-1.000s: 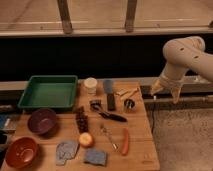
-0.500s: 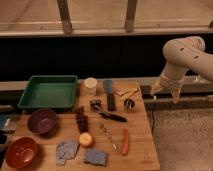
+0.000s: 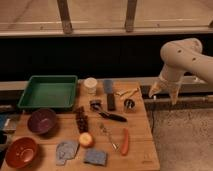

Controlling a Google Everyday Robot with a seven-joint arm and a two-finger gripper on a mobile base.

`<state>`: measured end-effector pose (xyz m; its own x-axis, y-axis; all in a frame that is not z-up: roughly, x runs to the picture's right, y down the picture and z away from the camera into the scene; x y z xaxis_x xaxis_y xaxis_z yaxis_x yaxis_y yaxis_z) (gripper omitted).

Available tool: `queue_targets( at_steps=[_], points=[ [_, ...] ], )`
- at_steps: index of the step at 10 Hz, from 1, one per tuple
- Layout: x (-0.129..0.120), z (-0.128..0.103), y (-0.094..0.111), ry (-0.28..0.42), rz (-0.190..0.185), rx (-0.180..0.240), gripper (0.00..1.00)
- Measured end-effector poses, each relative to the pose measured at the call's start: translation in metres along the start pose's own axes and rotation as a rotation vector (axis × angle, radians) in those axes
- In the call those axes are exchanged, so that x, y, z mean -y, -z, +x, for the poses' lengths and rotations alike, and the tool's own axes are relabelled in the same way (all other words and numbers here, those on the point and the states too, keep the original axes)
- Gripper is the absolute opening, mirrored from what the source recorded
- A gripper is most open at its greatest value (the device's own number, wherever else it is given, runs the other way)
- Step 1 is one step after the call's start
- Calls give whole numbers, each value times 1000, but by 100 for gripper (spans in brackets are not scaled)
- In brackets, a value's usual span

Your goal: Place pepper in tray

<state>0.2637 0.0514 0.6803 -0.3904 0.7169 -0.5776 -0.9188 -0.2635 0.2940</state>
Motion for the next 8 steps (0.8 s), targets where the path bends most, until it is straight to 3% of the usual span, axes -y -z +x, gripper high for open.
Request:
queue_targets(
  at_steps=[1, 2, 5, 6, 8],
  points=[
    [-29, 18, -6, 59, 0, 4, 65],
    [-43, 28, -8, 89, 3, 1, 65],
    [-97, 88, -17, 263, -21, -26, 65],
    [-107, 103, -18, 311, -35, -39, 65],
    [-107, 104, -18, 318, -35, -40, 65]
  ],
)
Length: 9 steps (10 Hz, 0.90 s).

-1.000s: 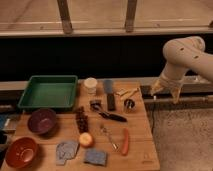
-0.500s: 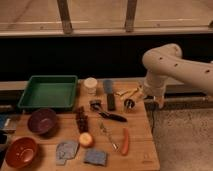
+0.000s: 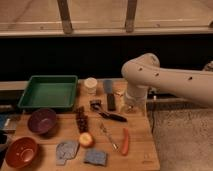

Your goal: Place pepper in tray

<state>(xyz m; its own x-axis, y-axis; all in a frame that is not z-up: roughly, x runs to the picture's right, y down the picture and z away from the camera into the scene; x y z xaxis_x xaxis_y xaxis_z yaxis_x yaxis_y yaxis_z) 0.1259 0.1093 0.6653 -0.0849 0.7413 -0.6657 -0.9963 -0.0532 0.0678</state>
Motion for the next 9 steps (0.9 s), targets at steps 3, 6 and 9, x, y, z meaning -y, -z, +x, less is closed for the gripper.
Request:
queue_targets(
  at_steps=[3, 6, 9],
  points=[
    [-2, 2, -6, 4, -1, -27, 65],
    [-15, 14, -45, 26, -11, -109, 65],
    [-30, 36, -102, 28, -35, -219, 65]
  ],
)
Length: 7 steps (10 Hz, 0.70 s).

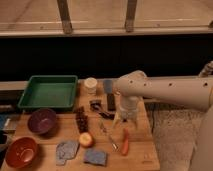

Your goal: Place pepper in tray

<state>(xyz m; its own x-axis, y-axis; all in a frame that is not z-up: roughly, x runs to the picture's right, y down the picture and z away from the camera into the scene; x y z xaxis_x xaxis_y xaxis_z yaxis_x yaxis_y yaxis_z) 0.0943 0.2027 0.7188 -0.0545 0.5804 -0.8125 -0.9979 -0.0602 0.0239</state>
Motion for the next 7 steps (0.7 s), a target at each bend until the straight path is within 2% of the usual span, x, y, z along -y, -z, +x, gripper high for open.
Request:
queue_targets(
  at_steps=[3, 7],
  points=[
    [-7, 15, -39, -7, -37, -96, 65],
    [-8, 15, -40, -4, -41, -98, 65]
  ],
)
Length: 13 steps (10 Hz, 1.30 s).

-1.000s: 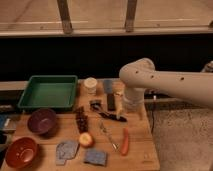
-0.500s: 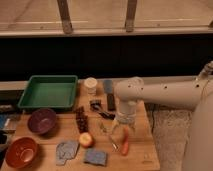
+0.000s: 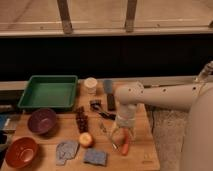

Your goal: Place pepper in tray

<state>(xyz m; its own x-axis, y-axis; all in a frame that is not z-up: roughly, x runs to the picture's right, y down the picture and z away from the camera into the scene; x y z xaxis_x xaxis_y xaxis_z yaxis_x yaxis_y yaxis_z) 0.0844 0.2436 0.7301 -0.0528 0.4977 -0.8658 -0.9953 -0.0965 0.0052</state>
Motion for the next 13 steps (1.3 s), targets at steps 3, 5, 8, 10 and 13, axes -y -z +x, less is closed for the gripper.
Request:
queue_targets(
  at_steps=[3, 5, 8, 10, 13],
  points=[
    [11, -8, -7, -14, -23, -24, 65],
    [21, -10, -15, -30, -42, -47, 65],
    [25, -12, -31, -36, -61, -88, 65],
    [25, -14, -45, -40, -67, -118, 65],
    [27, -17, -59, -53, -76, -154, 64]
  ],
)
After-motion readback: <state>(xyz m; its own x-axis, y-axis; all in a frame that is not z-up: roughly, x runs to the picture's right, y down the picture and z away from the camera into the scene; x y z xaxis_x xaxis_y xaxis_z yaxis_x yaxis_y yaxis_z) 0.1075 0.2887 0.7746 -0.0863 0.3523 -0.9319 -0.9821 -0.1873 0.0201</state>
